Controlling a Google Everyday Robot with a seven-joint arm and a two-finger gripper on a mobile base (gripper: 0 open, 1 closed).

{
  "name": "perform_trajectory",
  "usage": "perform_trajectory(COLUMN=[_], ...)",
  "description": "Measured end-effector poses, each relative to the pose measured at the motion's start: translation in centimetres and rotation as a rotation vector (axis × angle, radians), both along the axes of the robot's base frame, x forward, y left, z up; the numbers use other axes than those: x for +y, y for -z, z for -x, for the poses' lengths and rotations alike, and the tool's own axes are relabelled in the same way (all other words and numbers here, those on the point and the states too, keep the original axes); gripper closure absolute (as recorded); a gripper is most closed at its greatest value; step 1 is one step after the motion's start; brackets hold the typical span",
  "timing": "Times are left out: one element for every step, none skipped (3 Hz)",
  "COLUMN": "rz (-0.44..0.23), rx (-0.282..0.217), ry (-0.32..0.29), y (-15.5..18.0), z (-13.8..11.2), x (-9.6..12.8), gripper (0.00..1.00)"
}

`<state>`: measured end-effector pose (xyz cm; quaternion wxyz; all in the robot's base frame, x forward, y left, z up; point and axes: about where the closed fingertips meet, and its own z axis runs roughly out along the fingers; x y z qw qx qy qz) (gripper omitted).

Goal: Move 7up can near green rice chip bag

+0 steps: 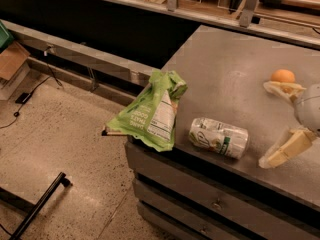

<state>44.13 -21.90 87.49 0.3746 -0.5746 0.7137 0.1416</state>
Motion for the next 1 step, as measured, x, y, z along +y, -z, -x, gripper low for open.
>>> perform_trajectory(rz=[0.0], rx=[0.001], ry=[0.0], y=[0.0], z=[0.0], x=[0.04], gripper=[0.0])
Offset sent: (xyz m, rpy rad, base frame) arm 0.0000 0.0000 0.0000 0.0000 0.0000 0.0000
